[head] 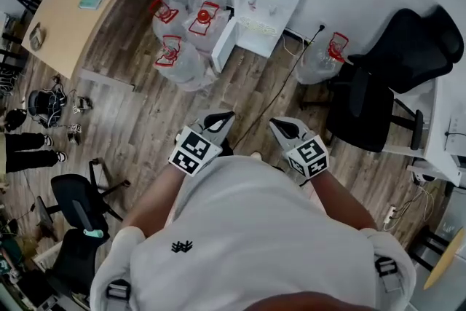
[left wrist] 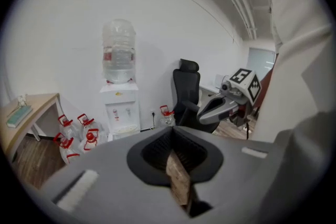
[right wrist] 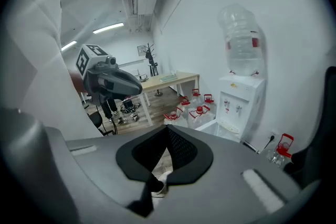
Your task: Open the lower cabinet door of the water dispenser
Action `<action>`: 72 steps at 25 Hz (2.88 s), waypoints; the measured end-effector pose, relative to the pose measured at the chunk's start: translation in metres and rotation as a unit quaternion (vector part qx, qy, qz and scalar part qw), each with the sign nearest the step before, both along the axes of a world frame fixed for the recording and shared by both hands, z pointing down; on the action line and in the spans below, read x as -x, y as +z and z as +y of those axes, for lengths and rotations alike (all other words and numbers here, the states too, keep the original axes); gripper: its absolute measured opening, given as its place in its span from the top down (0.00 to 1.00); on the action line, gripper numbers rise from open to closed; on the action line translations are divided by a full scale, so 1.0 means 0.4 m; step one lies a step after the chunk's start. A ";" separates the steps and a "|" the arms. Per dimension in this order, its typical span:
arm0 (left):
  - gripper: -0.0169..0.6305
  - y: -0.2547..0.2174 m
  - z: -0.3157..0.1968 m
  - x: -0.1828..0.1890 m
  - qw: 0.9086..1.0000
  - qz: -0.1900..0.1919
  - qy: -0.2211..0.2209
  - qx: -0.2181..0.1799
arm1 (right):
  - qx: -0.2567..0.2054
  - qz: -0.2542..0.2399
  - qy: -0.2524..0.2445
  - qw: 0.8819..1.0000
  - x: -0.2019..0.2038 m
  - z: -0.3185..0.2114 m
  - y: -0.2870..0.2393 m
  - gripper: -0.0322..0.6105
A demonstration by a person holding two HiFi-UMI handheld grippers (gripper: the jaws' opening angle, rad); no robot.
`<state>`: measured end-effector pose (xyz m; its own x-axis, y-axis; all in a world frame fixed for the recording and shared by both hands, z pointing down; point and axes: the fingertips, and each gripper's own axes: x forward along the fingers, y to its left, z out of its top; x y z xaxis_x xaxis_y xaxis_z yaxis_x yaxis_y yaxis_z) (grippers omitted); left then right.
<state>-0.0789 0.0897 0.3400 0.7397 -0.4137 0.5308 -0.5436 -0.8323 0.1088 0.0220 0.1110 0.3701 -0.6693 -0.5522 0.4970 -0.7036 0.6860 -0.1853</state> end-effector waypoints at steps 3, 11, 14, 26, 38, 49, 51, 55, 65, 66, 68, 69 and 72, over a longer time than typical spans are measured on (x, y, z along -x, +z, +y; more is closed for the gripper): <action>0.89 -0.020 0.068 -0.066 1.000 0.015 0.001 0.004 | 0.000 -0.006 -0.001 1.000 -0.061 0.061 -0.012 0.95; 0.89 -0.022 0.183 -0.154 0.999 0.046 -0.017 0.022 | -0.010 -0.022 -0.018 1.000 -0.125 0.183 -0.045 0.95; 0.89 -0.026 0.214 -0.184 0.999 0.038 -0.009 0.015 | -0.015 -0.023 -0.023 0.999 -0.140 0.212 -0.054 0.95; 0.89 -0.052 0.278 -0.201 0.998 0.049 -0.022 0.015 | -0.044 -0.038 -0.020 0.998 -0.149 0.270 -0.105 0.95; 0.89 -0.050 0.301 -0.193 0.998 0.043 -0.033 0.014 | -0.042 -0.040 -0.025 0.998 -0.152 0.314 -0.094 0.95; 0.89 -0.029 0.300 -0.171 0.998 0.038 -0.049 0.022 | -0.044 -0.030 -0.018 0.998 -0.170 0.324 -0.087 0.95; 0.89 -0.029 0.301 -0.179 0.998 0.038 -0.047 0.022 | -0.045 -0.030 -0.016 0.998 -0.173 0.325 -0.086 0.95; 0.89 -0.023 0.306 -0.187 0.998 0.039 -0.043 0.024 | -0.044 -0.031 -0.011 0.998 -0.180 0.329 -0.079 0.95; 0.89 0.003 0.310 -0.177 0.998 0.037 -0.045 0.037 | -0.032 -0.034 -0.012 0.999 -0.166 0.328 -0.061 0.95; 0.89 0.003 0.308 -0.175 0.998 0.037 -0.046 0.037 | -0.032 -0.035 -0.013 0.999 -0.164 0.325 -0.060 0.95; 0.89 0.003 0.302 -0.170 0.997 0.037 -0.049 0.039 | -0.031 -0.036 -0.016 0.999 -0.158 0.314 -0.060 0.95; 0.89 0.002 0.298 -0.167 0.997 0.037 -0.051 0.039 | -0.030 -0.037 -0.017 0.999 -0.155 0.306 -0.061 0.95; 0.89 0.001 0.281 -0.151 0.997 0.035 -0.057 0.039 | -0.027 -0.042 -0.020 0.999 -0.140 0.283 -0.061 0.95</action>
